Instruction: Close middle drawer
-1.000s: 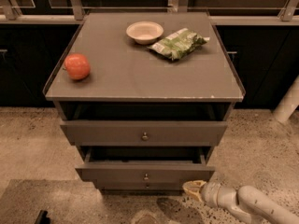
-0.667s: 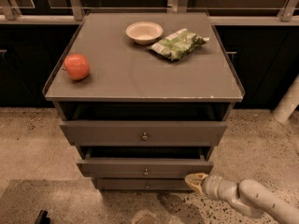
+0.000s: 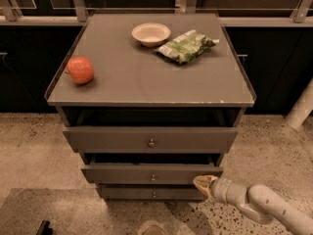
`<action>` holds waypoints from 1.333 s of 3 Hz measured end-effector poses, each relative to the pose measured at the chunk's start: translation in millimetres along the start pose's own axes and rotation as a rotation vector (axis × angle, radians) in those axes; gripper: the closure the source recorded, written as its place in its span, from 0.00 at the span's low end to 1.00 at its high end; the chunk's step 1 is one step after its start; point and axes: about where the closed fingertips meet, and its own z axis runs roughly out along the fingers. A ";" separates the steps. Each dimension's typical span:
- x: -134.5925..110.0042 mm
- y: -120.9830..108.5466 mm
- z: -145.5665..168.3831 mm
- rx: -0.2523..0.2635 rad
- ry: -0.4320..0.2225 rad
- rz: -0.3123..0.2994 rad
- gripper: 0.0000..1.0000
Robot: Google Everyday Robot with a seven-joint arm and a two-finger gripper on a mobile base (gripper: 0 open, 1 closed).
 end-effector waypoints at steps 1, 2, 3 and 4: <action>-0.2 -4.2 8.6 0.025 -0.015 0.008 1.00; -15.3 -14.8 12.5 0.056 -0.015 -0.014 1.00; -28.5 -17.2 10.8 0.074 -0.014 -0.040 1.00; -40.1 -12.9 10.8 0.022 0.013 -0.065 1.00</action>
Offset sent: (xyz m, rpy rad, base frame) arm 0.0406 0.0016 0.0251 -0.0426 -0.0765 -0.0702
